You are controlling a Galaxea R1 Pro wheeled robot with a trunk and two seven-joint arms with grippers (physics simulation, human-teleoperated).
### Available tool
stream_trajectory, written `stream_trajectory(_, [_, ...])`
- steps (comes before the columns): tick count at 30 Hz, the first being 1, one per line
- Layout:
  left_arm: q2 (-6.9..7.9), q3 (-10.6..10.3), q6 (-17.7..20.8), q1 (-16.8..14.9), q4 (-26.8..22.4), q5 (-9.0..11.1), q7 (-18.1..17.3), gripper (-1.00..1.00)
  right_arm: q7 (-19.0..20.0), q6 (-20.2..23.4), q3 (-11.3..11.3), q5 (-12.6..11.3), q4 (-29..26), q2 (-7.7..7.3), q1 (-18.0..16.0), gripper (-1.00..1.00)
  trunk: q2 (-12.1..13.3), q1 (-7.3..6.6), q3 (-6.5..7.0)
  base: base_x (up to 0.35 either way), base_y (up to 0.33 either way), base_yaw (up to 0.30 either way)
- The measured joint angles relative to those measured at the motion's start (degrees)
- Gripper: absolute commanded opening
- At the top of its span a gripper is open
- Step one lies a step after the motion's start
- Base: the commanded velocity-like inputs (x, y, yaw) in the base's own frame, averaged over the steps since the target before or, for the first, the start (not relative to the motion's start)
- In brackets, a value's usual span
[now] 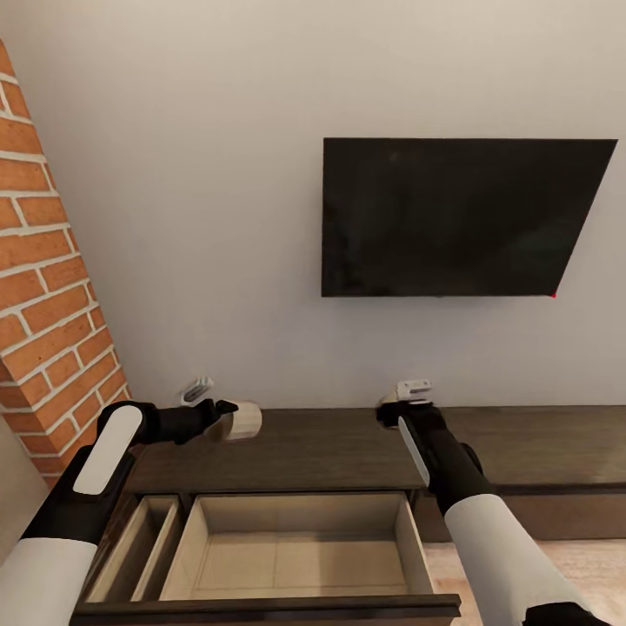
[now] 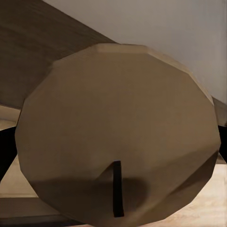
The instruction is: Place each of the two pumpkins and all three candles from the living room inside a cabinet in the living room (use any cabinet), then make sure every cabinet is closed, and position the cauldron so it is next to a table in the living room.
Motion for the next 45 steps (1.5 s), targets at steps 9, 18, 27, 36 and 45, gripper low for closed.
stream_trajectory(9, [0.84, 0.4, -0.36, -0.25, 5.96, -0.66, 0.25, -1.0, -0.15, 0.98, 1.36, -0.07, 0.53, -0.04, 0.0, -1.0, 0.0, 0.0, -0.01, 0.0, 0.0, 0.0])
stream_trajectory(18, [2.5, -2.48, -0.15, -0.58, 17.28, -1.95, 17.98, -1.0, 0.51, 14.34, 7.64, -0.52, 21.49, 5.35, -2.1, -1.0, 0.01, 0.01, -0.02, 0.0, 0.0, 0.0])
stream_trajectory(27, [-3.52, -5.73, -0.66, -0.57, 22.53, -1.51, 18.61, -1.0, 10.34, 14.01, 7.79, -0.33, 29.64, 5.63, -2.27, -1.0, 0.01, 0.0, -0.02, 0.0, 0.0, 0.0])
stream_trajectory(36, [-5.08, -9.0, -1.31, -0.59, 24.54, -1.79, 18.48, -1.0, 17.99, 12.86, 7.89, 0.36, 31.3, 5.43, -2.3, -1.0, 0.0, 0.0, 0.0, 0.0, 0.0, 0.0])
stream_trajectory(45, [-4.91, -9.1, -1.29, -0.57, 24.89, -2.14, 18.64, -1.0, 18.67, 8.59, 7.96, 0.75, 30.99, 5.19, -2.3, -1.0, 0.0, 0.0, 0.0, 0.122, 0.017, 0.0])
